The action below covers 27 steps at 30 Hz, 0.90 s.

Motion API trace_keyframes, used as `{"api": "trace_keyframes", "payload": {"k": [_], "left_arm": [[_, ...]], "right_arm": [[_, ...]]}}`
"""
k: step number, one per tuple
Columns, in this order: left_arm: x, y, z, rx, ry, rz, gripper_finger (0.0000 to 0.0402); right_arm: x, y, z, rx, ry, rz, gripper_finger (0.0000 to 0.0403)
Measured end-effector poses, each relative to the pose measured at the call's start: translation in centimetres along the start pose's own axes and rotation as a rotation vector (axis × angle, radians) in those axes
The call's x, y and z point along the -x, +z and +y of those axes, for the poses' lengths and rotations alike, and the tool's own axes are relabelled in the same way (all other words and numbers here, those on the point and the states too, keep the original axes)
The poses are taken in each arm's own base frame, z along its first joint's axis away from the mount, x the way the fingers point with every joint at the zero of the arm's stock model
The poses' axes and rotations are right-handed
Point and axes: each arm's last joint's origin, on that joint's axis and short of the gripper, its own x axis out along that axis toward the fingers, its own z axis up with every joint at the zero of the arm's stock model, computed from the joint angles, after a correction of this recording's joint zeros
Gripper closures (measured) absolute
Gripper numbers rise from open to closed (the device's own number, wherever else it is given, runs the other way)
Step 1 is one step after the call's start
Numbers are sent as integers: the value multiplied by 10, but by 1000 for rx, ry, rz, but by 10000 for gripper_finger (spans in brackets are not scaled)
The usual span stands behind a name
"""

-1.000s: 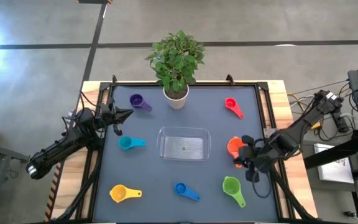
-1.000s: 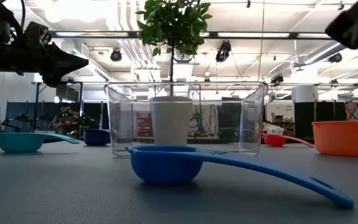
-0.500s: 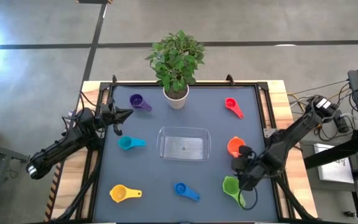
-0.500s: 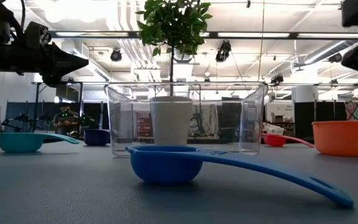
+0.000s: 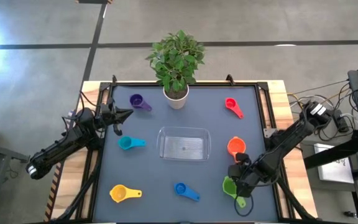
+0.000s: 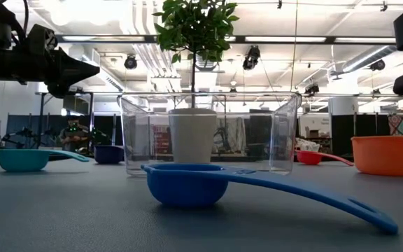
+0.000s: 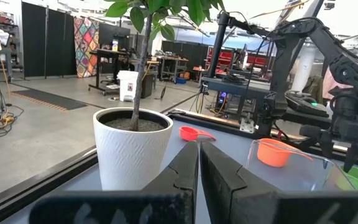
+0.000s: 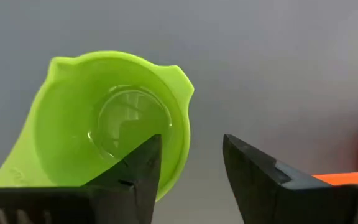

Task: Nest measuring cups in basket
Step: Stack the green measuring cup on top of the orange measuring cup

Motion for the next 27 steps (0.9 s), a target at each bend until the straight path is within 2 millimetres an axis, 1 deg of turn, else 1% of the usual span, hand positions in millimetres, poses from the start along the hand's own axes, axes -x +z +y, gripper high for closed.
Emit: {"api": "trace_keyframes", "payload": {"k": [3, 7, 8, 11, 13, 15, 18, 21, 24, 27], "left_arm": [[0, 0, 0, 0, 0, 0, 402], [0, 0, 0, 0, 0, 0, 402], [0, 0, 0, 0, 0, 0, 402], [0, 0, 0, 0, 0, 0, 402], [0, 0, 0, 0, 0, 0, 402], [0, 0, 0, 0, 0, 0, 402], [0, 0, 0, 0, 0, 0, 402], [0, 0, 0, 0, 0, 0, 402], [0, 0, 0, 0, 0, 0, 402], [0, 0, 0, 0, 0, 0, 402]], "right_arm": [[-1, 0, 0, 2, -5, 4, 300], [1, 0, 0, -5, 2, -5, 377], [4, 1, -1, -14, 6, -16, 384], [15, 4, -4, -73, 21, -66, 392], [27, 6, -10, -125, 27, -117, 393], [43, 6, -19, -188, 2, -183, 393], [70, 1, -42, -286, -74, -272, 394], [93, -8, -68, -381, -139, -323, 394], [108, -15, -88, -456, -170, -347, 394], [115, -19, -103, -503, -209, -342, 394]]}}
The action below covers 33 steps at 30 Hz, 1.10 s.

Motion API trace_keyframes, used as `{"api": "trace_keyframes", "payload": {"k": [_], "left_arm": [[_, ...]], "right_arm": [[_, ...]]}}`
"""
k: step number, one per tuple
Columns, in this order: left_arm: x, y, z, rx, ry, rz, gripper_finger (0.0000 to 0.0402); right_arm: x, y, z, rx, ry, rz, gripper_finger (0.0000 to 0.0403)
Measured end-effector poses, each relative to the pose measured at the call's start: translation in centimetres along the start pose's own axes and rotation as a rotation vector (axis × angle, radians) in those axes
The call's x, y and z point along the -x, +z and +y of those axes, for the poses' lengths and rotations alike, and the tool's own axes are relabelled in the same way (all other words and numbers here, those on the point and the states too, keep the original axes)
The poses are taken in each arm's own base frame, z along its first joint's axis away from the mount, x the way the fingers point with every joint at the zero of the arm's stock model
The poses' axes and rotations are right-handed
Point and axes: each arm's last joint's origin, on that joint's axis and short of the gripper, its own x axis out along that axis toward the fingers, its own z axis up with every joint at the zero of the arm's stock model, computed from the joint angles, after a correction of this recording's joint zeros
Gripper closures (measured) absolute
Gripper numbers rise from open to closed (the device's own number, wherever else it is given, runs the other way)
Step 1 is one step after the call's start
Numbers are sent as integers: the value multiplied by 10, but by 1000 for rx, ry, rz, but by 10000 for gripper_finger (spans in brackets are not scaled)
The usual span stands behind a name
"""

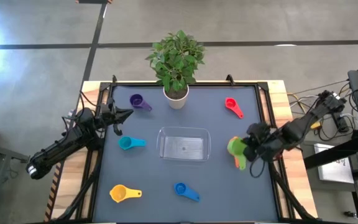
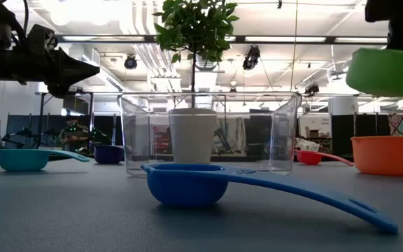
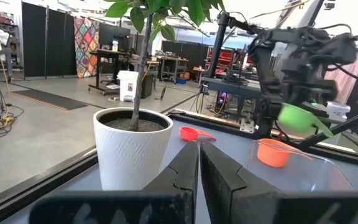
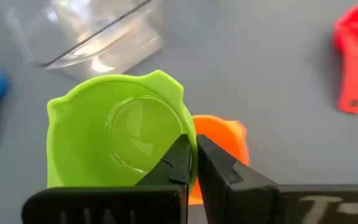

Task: Nest measuring cups in basket
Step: Stack the green measuring cup on top of the orange measuring cup

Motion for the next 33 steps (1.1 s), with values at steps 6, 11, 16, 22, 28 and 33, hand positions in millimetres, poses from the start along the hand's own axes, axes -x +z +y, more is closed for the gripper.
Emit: {"api": "trace_keyframes", "payload": {"k": [6, 11, 16, 22, 28, 33], "left_arm": [[0, 0, 0, 0, 0, -1, 402], [0, 0, 0, 0, 0, -1, 402], [0, 0, 0, -1, 0, -1, 402], [0, 0, 0, 0, 0, 0, 402], [0, 0, 0, 0, 0, 0, 402], [0, 0, 0, 0, 0, 0, 402]], "right_arm": [[-7, 0, -15, 10, -85, 82, 394], [-18, -6, -19, 23, -119, 123, 394], [-30, -12, -21, 15, -115, 142, 394], [-42, -14, -20, -9, -69, 160, 394], [-44, -13, -24, -13, -99, 135, 374], [-45, -13, -25, -9, -102, 132, 331]]}}
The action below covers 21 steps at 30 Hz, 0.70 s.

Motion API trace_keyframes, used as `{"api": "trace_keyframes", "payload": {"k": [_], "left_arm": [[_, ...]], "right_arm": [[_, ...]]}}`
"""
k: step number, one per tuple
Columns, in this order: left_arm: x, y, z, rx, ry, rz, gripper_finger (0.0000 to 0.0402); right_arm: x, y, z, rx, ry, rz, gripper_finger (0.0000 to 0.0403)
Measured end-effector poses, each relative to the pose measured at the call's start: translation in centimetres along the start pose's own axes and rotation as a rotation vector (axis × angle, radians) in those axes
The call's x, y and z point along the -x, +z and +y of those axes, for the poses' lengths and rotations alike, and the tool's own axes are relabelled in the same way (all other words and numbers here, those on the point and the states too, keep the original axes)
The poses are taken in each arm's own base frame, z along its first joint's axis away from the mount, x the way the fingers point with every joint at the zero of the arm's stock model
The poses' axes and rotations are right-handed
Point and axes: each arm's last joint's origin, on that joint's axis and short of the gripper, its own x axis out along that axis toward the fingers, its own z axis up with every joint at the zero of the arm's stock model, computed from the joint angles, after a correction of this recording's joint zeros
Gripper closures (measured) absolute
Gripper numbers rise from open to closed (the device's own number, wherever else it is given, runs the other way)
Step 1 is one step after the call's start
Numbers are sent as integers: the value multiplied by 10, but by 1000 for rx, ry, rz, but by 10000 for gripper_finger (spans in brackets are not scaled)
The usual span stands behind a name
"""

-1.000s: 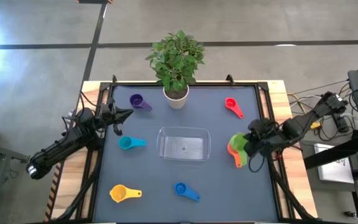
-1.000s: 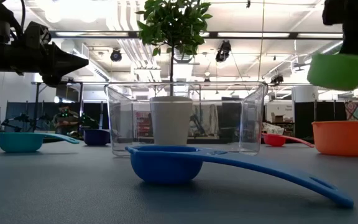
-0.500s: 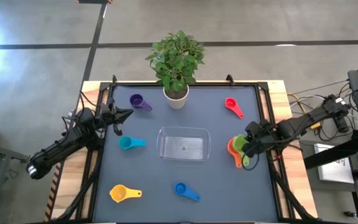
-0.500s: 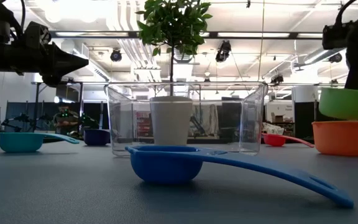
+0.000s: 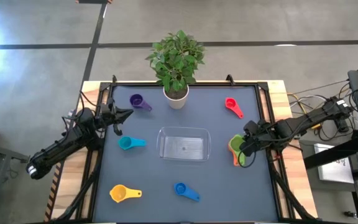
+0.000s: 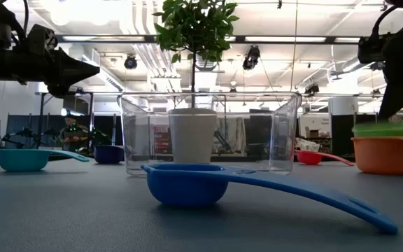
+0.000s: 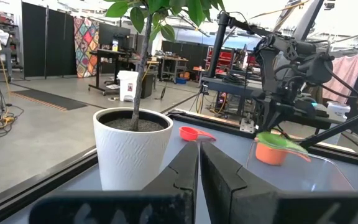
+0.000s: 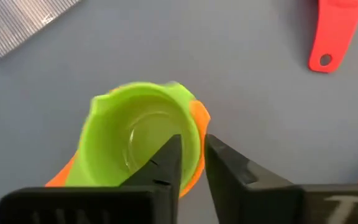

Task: Nest measuring cups in basket
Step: Stack the green measuring cup on top of the orange measuring cup, then stack the yellow measuring cup on top of the green measuring cup

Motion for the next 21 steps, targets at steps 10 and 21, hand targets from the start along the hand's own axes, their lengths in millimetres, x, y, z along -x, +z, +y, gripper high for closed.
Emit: {"api": "trace_keyframes", "payload": {"k": [10, 21], "left_arm": [[0, 0, 0, 0, 0, 0, 402], [0, 0, 0, 0, 0, 0, 402]], "right_arm": [[12, 11, 4, 80, 11, -142, 229], [37, 38, 29, 301, 287, -535, 228]]}}
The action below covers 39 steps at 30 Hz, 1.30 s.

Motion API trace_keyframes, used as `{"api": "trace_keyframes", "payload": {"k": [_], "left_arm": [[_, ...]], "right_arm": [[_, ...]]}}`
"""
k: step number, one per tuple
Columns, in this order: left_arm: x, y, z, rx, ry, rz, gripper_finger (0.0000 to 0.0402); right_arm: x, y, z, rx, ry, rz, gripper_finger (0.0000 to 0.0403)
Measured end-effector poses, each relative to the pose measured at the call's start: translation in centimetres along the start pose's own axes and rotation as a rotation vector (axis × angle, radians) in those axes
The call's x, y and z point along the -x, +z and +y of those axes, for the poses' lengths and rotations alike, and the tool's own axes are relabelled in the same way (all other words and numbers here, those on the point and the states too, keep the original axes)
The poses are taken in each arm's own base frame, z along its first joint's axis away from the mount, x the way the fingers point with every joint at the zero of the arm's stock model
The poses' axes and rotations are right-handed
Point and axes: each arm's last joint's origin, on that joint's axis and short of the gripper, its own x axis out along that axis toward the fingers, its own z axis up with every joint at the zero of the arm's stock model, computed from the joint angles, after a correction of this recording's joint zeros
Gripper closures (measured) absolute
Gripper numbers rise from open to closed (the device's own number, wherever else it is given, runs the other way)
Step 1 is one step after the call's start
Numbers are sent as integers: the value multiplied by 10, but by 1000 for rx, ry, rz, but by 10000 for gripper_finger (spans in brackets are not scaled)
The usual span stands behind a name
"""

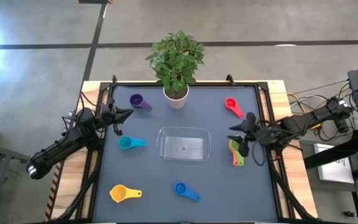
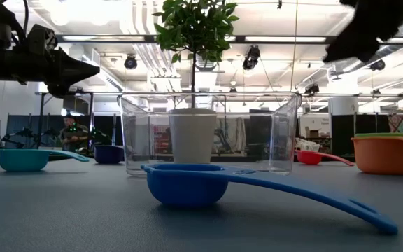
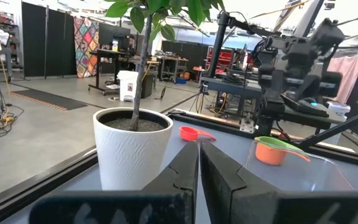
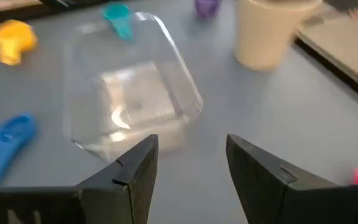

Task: Nest measuring cups in basket
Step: Stack the yellow measuring cup on top of the green measuring cup

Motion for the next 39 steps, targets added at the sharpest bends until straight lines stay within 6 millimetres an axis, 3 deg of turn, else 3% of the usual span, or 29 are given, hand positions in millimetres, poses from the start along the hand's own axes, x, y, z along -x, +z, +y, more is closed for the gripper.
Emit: {"api": "trace_keyframes", "payload": {"k": [16, 22, 27, 31, 34, 39], "left_arm": [[0, 0, 0, 1, 0, 0, 402], [0, 1, 0, 178, -2, -12, 402], [1, 11, -2, 392, -42, -108, 402], [1, 16, -2, 400, -26, -163, 402], [4, 27, -2, 443, -10, -297, 402], [11, 45, -10, 352, -155, -463, 402]], "right_arm": [[13, 8, 34, 121, 237, -199, 262], [15, 2, 46, 184, 301, -321, 271], [12, -8, 48, 184, 333, -378, 269], [12, -9, 48, 174, 337, -386, 270], [12, -9, 48, 165, 344, -384, 273], [12, -9, 49, 175, 347, -387, 275]]}}
